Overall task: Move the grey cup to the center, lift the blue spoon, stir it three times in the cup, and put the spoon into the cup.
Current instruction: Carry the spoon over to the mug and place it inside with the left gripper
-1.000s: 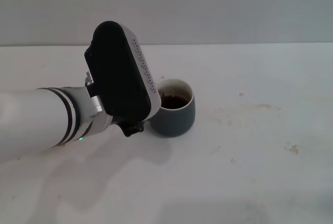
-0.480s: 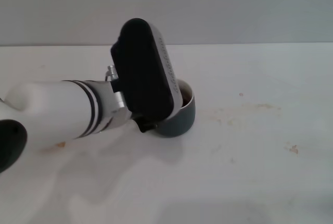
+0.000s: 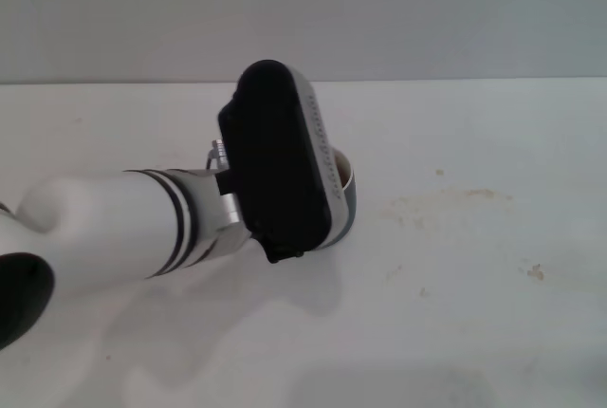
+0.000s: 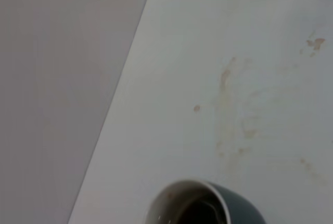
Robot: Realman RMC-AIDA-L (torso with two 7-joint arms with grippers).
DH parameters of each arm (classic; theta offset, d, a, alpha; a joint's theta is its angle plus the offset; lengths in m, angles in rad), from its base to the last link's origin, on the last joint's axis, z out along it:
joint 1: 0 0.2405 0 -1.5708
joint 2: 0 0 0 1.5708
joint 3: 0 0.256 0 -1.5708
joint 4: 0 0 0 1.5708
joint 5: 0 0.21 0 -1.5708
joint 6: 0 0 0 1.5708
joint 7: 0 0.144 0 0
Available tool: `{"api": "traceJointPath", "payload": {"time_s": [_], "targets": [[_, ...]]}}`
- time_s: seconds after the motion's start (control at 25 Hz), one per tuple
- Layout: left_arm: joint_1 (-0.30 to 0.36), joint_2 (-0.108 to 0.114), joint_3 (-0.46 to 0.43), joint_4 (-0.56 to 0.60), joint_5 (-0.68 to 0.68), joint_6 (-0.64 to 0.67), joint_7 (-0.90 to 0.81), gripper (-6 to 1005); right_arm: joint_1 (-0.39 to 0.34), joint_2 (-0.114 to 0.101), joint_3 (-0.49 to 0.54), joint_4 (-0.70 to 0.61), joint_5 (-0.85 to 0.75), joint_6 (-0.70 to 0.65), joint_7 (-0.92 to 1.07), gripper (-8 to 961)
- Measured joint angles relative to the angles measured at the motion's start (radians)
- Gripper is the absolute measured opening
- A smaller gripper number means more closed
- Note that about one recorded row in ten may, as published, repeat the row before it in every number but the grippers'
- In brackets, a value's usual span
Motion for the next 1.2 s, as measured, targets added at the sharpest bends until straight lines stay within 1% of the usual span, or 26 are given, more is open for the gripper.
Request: {"api": "traceJointPath", "payload": {"time_s": [0.24,0.36,0.6,0.76,0.92,1.08,1.2], "targets": [[0.035,0.004,-0.038,-0.009,0.001,0.002,0.001,180,0.006,0.0,-0.002,0.0,0.0,-0.002,0.0,-2],[0.036,0.004,-0.06,0.009,0.002,0.012,0.002,180,0.008,0.001,-0.003,0.0,0.0,-0.003,0.0,-2],[0.015,0.001,-0.095,0.063,-0.002,0.052,-0.001,181,0.008,0.002,-0.003,0.006,0.0,-0.006,0.0,-2],[0.003,-0.002,-0.091,0.083,-0.006,0.074,-0.011,181,0.007,0.002,-0.003,0.012,0.0,-0.006,0.0,-2],[0.012,-0.002,-0.072,0.095,-0.007,0.131,-0.011,181,0.006,0.001,-0.003,0.014,0.0,-0.007,0.0,-2],[0.017,-0.002,-0.06,0.092,-0.006,0.143,-0.012,181,0.005,0.0,-0.003,0.018,0.0,-0.007,-0.001,-2],[0.024,-0.002,-0.054,0.079,-0.002,0.152,-0.012,332,0.004,0.0,-0.003,0.02,0.0,-0.007,-0.004,-2]]}}
